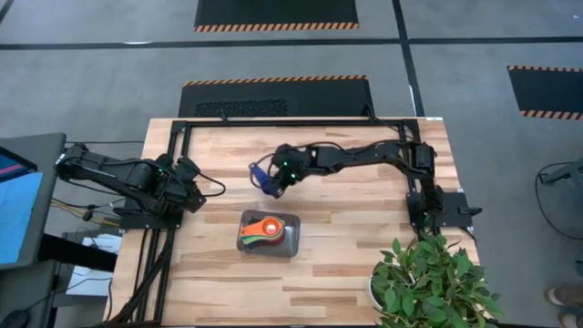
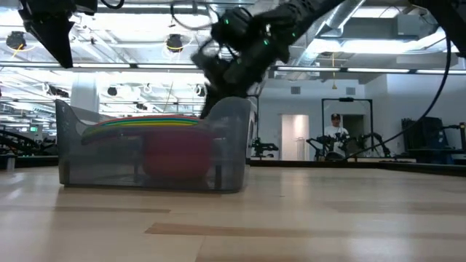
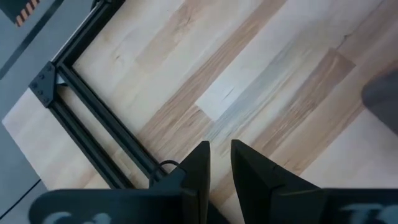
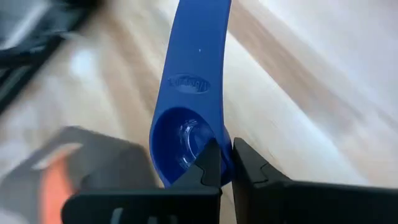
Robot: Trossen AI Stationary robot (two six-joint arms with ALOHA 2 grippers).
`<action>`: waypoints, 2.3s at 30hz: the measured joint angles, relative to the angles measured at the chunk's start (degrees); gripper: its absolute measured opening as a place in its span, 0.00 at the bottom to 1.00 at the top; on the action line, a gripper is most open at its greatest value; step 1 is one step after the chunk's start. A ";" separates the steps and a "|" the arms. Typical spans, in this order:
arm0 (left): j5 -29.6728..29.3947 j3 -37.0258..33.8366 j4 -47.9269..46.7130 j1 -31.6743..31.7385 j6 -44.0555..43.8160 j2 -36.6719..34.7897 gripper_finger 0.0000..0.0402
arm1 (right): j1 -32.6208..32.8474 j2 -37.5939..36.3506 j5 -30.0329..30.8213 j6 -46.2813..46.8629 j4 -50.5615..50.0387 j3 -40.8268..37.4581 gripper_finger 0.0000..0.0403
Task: Nest measuring cups in basket
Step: Stack the dark blue measuring cup on top of the orange measuring cup into the bin
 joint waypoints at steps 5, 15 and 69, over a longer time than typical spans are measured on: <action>0.07 0.00 -0.05 0.01 -0.02 0.00 0.14 | 1.49 -0.22 -7.65 -12.81 -1.61 5.36 0.05; 0.07 0.00 -0.02 0.00 -0.02 0.00 0.14 | 8.43 -0.20 -10.44 -26.95 -10.18 6.80 0.05; 0.09 0.00 3.34 0.02 -1.53 0.02 0.14 | 10.84 0.24 -6.84 -30.10 -6.48 6.84 0.29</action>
